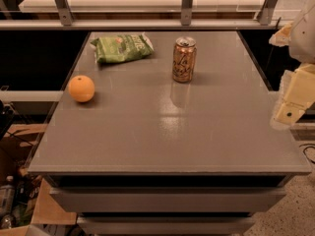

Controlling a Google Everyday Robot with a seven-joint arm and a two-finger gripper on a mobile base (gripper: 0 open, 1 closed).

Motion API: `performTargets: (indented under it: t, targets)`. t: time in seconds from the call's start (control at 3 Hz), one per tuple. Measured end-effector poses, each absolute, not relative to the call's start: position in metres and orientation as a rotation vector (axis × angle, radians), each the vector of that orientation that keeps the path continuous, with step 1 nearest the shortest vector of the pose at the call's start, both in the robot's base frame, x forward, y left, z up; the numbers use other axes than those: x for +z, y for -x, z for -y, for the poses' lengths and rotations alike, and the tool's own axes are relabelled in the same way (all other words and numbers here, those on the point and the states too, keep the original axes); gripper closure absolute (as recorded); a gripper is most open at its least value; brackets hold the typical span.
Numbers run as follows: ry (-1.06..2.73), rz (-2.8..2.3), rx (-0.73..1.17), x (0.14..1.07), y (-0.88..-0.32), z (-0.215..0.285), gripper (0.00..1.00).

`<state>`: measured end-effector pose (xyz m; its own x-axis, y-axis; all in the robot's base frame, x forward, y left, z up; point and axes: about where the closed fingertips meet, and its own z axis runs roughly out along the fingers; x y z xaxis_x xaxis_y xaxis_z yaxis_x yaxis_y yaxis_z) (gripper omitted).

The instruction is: Move orange can near orange

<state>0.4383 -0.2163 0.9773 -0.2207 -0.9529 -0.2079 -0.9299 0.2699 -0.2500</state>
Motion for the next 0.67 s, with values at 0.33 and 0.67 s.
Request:
performTargets:
  t: [0.33,0.67]
  targets:
    - [1.722,-2.229,-0.102,0.9774,-0.4383,0.2163,0.0]
    - [1.666,-2.242,-0.072,0.9779,-0.4462,0.2165,0.0]
